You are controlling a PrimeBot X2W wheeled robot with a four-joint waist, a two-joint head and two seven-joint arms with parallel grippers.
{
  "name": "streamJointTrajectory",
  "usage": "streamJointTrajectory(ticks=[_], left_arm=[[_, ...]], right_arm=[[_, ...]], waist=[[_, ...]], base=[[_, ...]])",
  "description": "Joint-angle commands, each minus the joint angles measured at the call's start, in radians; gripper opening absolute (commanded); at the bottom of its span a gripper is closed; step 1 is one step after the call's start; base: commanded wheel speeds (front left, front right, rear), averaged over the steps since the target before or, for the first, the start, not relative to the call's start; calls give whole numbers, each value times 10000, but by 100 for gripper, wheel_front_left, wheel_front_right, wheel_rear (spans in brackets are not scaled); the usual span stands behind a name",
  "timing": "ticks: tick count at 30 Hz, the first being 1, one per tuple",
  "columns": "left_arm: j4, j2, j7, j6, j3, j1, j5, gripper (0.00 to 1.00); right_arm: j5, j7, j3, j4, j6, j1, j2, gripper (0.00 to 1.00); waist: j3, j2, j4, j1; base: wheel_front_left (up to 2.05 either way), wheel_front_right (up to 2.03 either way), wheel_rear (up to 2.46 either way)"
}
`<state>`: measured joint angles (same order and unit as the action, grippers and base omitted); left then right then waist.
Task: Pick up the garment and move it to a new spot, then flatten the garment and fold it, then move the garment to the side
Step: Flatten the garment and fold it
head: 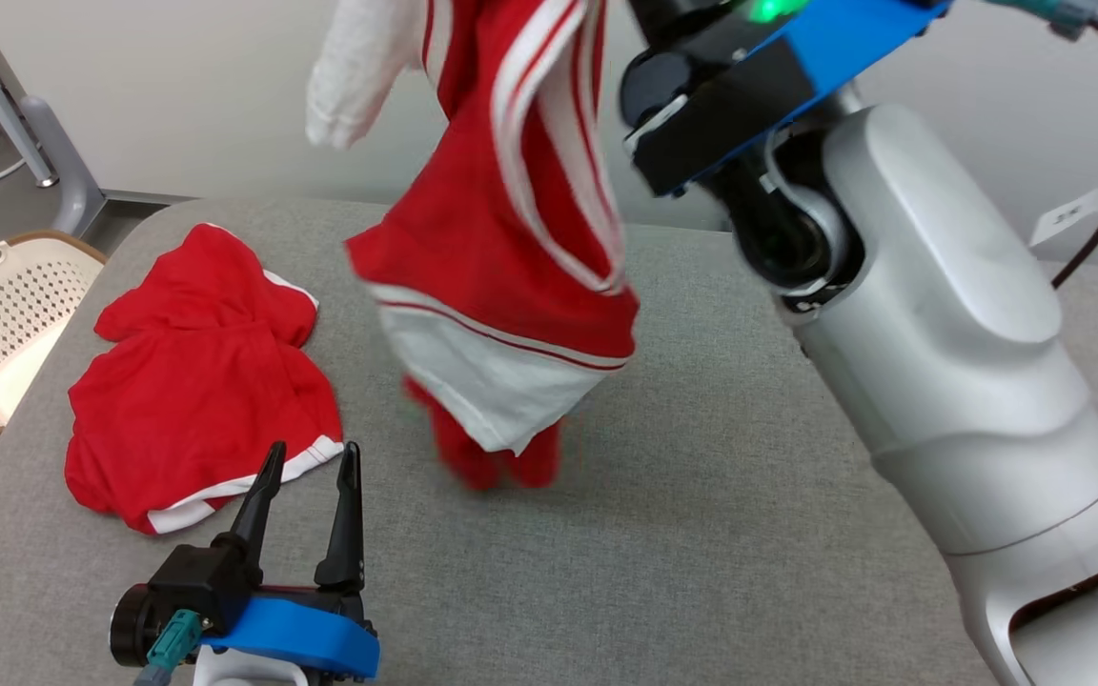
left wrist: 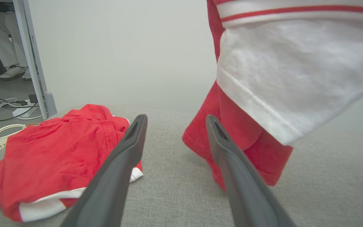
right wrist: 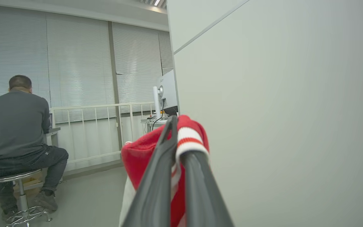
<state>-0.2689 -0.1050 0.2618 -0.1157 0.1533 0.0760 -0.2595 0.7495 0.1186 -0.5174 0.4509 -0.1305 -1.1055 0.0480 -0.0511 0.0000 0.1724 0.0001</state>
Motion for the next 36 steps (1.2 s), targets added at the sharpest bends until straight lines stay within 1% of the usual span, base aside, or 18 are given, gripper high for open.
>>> streamJointTrajectory(ticks=[1, 8, 13, 14, 16, 18, 19, 21, 24, 28, 32, 34, 36], left_arm=[[34, -31, 47, -51, 18, -48, 64, 100], [189, -59, 47, 29, -53, -108, 9, 100], [272, -61, 47, 54, -60, 36, 4, 100], [294, -56, 47, 65, -64, 71, 6, 100], [301, -50, 47, 66, -62, 91, 12, 100], [311, -47, 47, 91, -110, 106, 4, 100], [311, -47, 47, 91, -110, 106, 4, 100], [290, -40, 47, 84, -122, 119, 0, 100], [258, -42, 47, 86, -154, 95, -15, 100], [259, -34, 47, 89, -192, 27, -23, 100], [315, -40, 47, 104, -241, 3, -33, 100], [342, -39, 47, 101, -258, 47, -31, 100], [358, -34, 47, 90, -260, 112, -38, 100]], right_arm=[[-110, 37, 359, 352, -5, 92, 40, 0], [-887, -28, 2336, 1804, -5, 1581, 32, 0], [-2377, 212, 3947, 2711, -5, 2567, 201, 0], [-2595, 226, 4203, 2753, -6, 2715, 177, 0], [-2749, 215, 4407, 2703, -6, 2862, 158, 0], [-3110, 1, 4707, 2146, -5, 3299, 116, 0], [-3110, 1, 4707, 2146, -5, 3299, 116, 0], [-3217, -224, 4709, 1416, -5, 3640, 91, 0], [-3351, -815, 4603, -177, -5, 4313, 59, 0], [-3711, -1943, 4617, -3045, -5, 5419, 40, 0], [-3775, -3226, 4593, -5845, -5, 6590, 26, 0], [-3640, -3682, 4604, -6876, -5, 7046, 21, 0], [-3544, -3982, 4643, -7568, -5, 7351, 20, 0]], waist=[[33, 0, -50, -1], [-181, 0, -392, -1], [-467, 0, -603, -1], [-514, 0, -638, -1], [-541, 0, -668, -1], [-581, 0, -799, -1], [-581, 0, -799, -1], [-562, 0, -870, -1], [-483, 0, -989, -1], [-391, 0, -1122, -1], [-415, 0, -1242, -1], [-481, 0, -1269, -1], [-555, 0, -1282, -1]], base=[[0, 0, 0], [0, 0, 0], [0, 0, 0], [0, 0, 0], [0, 0, 0], [0, 0, 0], [0, 0, 0], [0, 0, 0], [0, 0, 0], [0, 0, 0], [0, 0, 0], [0, 0, 0], [0, 0, 0]])
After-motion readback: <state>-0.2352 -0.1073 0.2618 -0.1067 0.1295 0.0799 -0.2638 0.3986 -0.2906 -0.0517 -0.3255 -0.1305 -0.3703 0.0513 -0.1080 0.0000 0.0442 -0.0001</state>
